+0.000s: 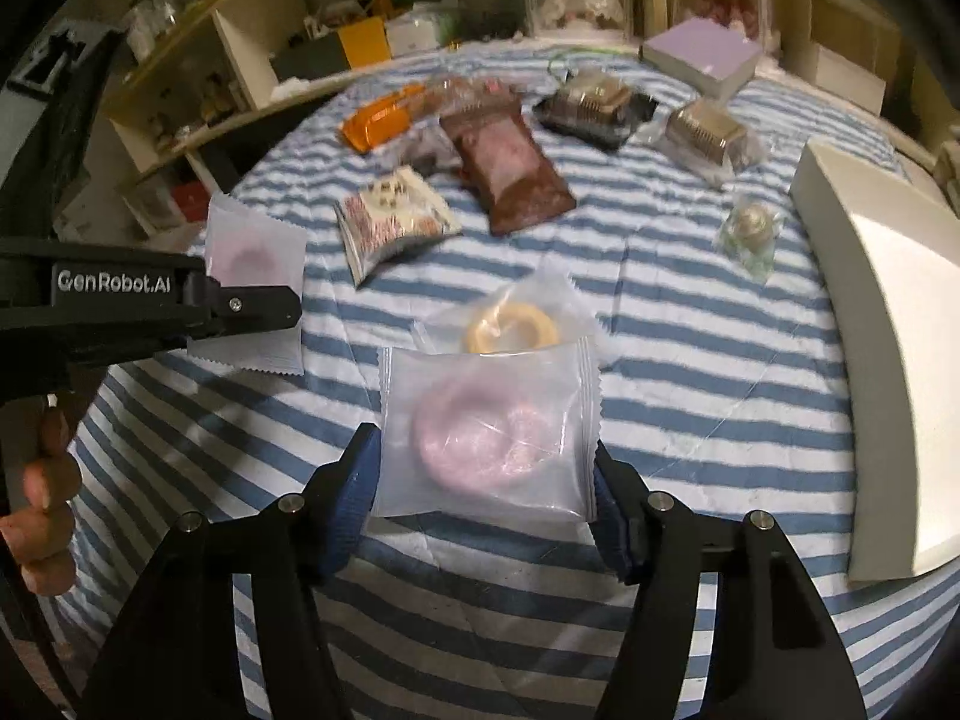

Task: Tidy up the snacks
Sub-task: 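Grasp a pink-ring packet with the right tool while the left tool grasps another, then carry both pink-ring packets over the white tray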

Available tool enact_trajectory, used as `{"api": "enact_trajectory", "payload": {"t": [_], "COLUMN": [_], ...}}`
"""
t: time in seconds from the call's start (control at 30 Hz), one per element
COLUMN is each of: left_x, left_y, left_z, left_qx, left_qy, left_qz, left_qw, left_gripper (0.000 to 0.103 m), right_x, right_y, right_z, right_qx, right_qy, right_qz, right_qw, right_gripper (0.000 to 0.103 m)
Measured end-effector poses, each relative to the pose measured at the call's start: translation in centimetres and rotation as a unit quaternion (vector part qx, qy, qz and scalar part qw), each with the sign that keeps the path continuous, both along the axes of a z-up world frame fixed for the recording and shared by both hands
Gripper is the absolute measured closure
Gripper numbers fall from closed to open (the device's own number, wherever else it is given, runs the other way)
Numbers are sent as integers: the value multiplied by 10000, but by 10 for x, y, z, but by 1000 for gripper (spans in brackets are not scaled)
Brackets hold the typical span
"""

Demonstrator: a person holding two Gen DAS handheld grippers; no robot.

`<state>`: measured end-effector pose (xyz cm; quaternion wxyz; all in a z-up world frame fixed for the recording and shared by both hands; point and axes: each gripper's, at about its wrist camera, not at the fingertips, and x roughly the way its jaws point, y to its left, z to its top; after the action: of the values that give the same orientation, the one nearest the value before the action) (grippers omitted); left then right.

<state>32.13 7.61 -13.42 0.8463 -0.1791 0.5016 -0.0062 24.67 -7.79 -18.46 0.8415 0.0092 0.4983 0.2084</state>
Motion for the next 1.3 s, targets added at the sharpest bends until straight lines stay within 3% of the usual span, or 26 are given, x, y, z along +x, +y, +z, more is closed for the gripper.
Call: {"api": "enact_trajectory", "payload": {"t": [0.5,0.83,1.3], "left_x": [-51,-66,-38], "left_y": [-31,-83,-181], "left_z": [71,117,118], "left_qx": [681,771,733], "left_qy": [-1074,-1637,-1772], "left_qz": [-193,-613,-1331], "left_qw": [9917,9816,9724], "left_gripper": [93,93,93], "right_x": [18,26,34], "right_y": [-50,-117,-218], "right_z": [70,118,142], "right_qx": [26,128,-301], "right_qy": [-969,-1257,-1331], "right_qz": [-380,-794,-1613], "right_qw": [9946,9888,9774], "right_gripper": [39,39,38]}}
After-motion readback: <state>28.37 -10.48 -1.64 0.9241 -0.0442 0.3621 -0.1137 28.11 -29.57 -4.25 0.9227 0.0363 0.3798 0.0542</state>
